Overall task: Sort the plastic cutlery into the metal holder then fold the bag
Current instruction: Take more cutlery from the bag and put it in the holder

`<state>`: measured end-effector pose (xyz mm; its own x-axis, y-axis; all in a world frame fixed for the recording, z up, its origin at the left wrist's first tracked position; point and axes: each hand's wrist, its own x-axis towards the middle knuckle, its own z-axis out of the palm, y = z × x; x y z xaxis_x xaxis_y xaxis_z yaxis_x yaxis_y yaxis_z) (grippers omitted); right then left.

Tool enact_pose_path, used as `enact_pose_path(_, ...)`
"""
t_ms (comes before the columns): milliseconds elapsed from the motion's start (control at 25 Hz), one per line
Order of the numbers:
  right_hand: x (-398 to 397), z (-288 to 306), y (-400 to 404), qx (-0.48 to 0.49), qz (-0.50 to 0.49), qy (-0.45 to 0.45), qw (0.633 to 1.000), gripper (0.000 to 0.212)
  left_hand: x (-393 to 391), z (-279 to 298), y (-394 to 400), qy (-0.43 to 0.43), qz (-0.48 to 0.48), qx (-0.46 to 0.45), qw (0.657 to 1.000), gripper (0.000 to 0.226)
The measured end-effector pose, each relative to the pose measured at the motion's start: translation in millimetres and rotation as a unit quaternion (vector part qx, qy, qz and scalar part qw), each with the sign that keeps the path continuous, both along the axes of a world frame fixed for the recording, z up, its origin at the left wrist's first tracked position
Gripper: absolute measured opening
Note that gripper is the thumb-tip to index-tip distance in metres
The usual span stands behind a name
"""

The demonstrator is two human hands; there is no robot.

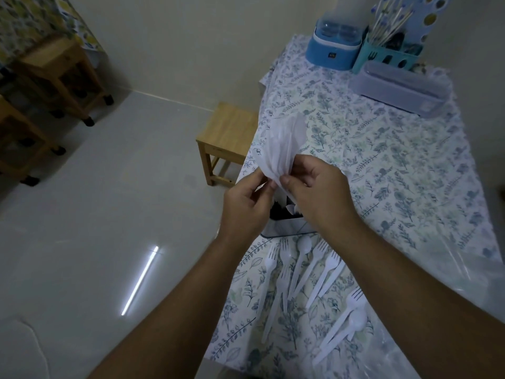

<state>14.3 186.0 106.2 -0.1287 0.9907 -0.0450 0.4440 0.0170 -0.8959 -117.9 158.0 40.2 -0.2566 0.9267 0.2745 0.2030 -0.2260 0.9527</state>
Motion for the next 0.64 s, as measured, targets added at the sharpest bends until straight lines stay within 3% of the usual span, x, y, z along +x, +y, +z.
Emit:
enact_pose_path(200,6,1,0,0.005,0.036,-0.148,0.988,0.008,-6,-10,-6,0.093,-0.003,-0.046,0.995,0.017)
enact_pose_path(360,4,1,2,0.035,0.069,-0.247,0.966,0.012,0,-4,-10,0.119,-0.018,-0.067,0.99,0.033)
enact_pose_path(640,11,6,-1,0.048,0.063,-0.226,0.971,0.028,1,1,-10,0.119,-0.024,-0.078,0.99,0.052)
